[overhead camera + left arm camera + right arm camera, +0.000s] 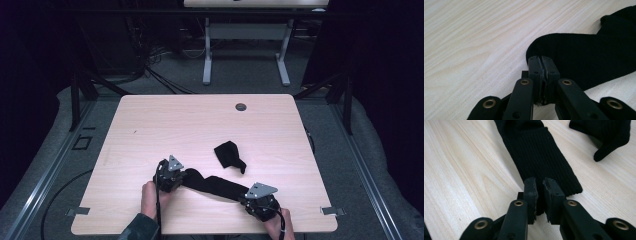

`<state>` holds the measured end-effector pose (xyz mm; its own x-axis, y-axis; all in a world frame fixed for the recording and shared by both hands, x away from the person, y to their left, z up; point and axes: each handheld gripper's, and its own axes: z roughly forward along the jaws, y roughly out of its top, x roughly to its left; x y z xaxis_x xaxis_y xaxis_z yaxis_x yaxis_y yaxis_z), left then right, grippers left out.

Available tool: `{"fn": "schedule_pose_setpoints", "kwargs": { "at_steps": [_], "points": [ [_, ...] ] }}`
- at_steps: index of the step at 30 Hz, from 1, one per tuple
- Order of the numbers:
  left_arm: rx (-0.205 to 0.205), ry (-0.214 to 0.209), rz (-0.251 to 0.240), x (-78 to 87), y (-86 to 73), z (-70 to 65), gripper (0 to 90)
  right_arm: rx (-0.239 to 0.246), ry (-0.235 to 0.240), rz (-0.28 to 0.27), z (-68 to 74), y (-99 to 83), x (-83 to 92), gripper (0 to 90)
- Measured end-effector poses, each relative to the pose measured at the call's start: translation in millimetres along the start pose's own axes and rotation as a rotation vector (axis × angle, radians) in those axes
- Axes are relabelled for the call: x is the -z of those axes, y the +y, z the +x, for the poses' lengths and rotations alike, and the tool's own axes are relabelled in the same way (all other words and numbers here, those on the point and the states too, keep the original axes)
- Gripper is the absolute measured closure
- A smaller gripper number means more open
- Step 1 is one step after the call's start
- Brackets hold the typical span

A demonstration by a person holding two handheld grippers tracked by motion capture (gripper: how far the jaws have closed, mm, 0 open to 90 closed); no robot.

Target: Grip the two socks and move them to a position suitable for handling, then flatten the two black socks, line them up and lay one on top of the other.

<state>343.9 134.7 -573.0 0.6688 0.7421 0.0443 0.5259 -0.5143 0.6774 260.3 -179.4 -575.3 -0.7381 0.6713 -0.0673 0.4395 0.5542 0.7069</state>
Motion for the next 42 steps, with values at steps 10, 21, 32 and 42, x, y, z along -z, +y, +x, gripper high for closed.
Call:
{"fn": "schedule_pose_setpoints", "kwargs": {
  "at_steps": [10, 21, 32, 42],
  "points": [
    [0.018, 0.041, -0.118, 19.4, -2.0, -0.9, 87.8, -0.007, 0.000, -0.049, -0.9, 4.6, 13.2, 82.9],
    [0.003, 0.064, -0.248, 54.8, 7.3, -13.1, 88.0, -0.012, -0.008, -0.101, -6.8, 13.9, 43.3, 82.9],
    [0.000, 0.049, -0.300, 89.8, 4.9, -29.4, 87.9, -0.016, 0.046, -0.114, -0.1, 27.7, 85.5, 82.6],
    [0.042, 0.028, -0.124, 56.5, 3.4, -20.3, 86.8, -0.201, 0.134, 0.059, -34.9, 39.8, 55.3, 77.5]
  ]
}}
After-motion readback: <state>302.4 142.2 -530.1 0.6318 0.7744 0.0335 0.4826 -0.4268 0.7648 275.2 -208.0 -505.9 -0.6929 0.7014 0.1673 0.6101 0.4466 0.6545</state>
